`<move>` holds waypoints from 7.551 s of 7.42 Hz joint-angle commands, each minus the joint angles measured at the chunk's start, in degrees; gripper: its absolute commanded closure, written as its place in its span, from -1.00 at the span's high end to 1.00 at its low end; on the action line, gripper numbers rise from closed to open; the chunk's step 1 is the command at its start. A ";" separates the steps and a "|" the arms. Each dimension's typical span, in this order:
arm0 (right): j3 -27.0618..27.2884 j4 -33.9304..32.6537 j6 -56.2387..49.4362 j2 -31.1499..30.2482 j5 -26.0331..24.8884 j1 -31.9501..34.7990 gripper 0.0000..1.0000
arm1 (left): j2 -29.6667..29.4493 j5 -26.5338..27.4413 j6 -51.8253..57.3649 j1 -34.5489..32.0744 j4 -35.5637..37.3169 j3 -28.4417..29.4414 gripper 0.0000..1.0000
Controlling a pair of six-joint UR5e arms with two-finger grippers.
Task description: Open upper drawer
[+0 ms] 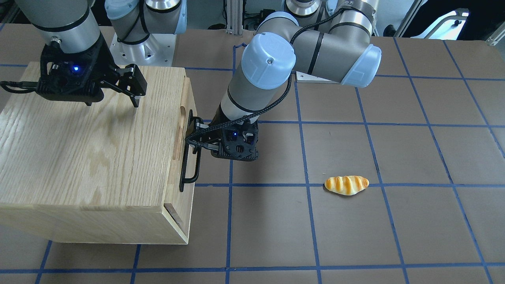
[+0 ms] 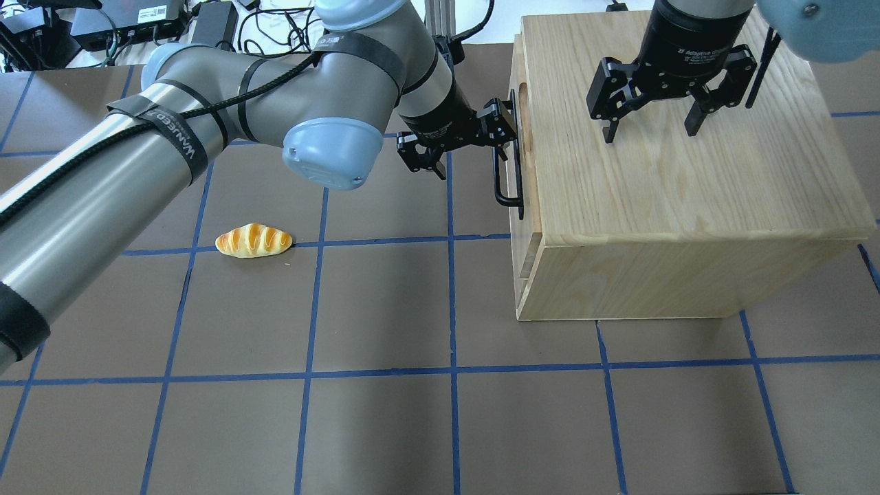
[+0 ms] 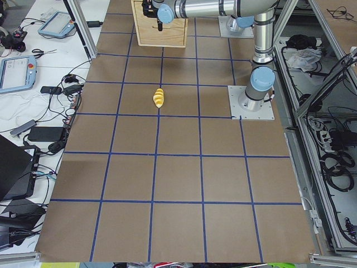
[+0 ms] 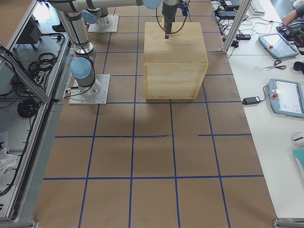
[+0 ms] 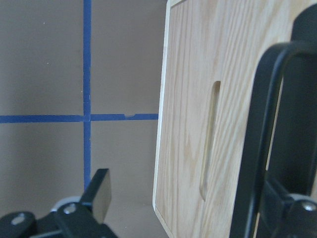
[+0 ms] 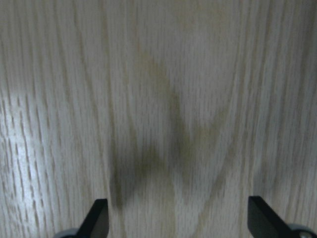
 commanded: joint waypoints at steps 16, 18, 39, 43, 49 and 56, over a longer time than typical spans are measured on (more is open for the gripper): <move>-0.01 0.00 0.02 0.00 0.00 0.05 1.00 | 3.74 3.94 12.44 4.31 -2.99 -3.29 1.00; -0.01 0.00 0.02 0.00 0.00 -0.04 1.00 | 4.53 3.85 14.64 5.80 -3.78 -3.56 1.00; -0.01 0.00 -0.07 0.00 0.00 0.05 1.00 | 14.61 12.18 30.51 14.49 -19.64 -2.42 1.00; 0.07 0.00 0.02 0.00 0.00 0.05 1.00 | 23.07 18.96 32.66 17.49 -26.98 -1.79 1.00; -0.01 0.00 0.02 0.00 0.00 0.05 1.00 | 22.99 18.88 30.30 18.46 -25.84 -1.36 1.00; -0.01 0.00 0.02 0.00 0.00 -0.04 1.00 | 23.08 18.79 29.85 18.28 -25.84 -1.54 1.00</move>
